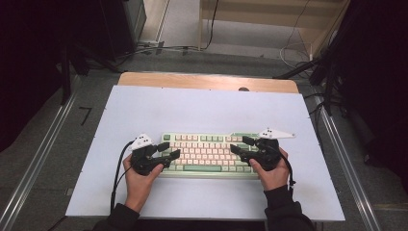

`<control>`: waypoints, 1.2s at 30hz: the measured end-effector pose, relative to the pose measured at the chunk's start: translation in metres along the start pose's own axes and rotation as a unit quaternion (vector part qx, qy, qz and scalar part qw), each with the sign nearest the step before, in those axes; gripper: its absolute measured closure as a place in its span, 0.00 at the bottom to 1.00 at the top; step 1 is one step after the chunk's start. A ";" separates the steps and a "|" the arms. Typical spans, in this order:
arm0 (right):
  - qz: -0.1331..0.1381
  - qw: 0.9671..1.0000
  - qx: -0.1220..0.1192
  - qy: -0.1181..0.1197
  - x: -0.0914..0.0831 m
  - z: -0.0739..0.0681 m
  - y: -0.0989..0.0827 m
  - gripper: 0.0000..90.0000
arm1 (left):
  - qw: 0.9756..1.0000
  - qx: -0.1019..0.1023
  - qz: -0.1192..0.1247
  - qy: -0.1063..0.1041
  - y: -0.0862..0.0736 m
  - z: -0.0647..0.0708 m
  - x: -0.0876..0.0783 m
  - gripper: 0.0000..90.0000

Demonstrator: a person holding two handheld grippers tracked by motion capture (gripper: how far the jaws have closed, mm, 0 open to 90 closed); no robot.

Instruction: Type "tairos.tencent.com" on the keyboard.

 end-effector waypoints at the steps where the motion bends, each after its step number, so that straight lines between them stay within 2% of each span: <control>1: 0.000 1.000 0.001 0.000 0.000 0.000 0.000 0.35 | 1.000 0.001 -0.001 0.000 0.000 0.000 0.000 0.45; 7: -0.002 1.000 0.005 0.002 0.001 0.001 -0.001 0.31 | 1.000 0.001 -0.001 0.001 0.000 0.000 0.000 0.45; 23: -0.008 1.000 0.009 0.000 0.003 0.002 -0.002 0.30 | 1.000 0.001 -0.002 -0.002 0.001 0.002 0.002 0.45; 28: -0.012 1.000 0.008 0.003 0.005 0.002 -0.003 0.30 | 1.000 0.002 -0.001 -0.008 0.004 0.007 0.005 0.47; 31: -0.011 1.000 0.007 0.002 0.004 0.001 -0.003 0.30 | 1.000 0.016 -0.002 -0.008 0.010 0.011 0.007 0.59; 33: -0.013 1.000 0.007 0.002 0.005 0.002 -0.003 0.30 | 1.000 0.023 -0.005 -0.011 0.014 0.013 0.009 0.76; 36: -0.013 1.000 0.007 0.002 0.006 0.002 -0.003 0.30 | 0.999 0.040 -0.027 -0.009 0.015 0.016 0.018 0.95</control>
Point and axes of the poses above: each handheld gripper's, and its own axes: x roughly forward along the jaws, y roughly out of its top, z roughly to its right, the point moved 4 cm from there along x, roughly forward along the jaws, and after that the axes turned 13 degrees about -z, right-handed, at the moved point
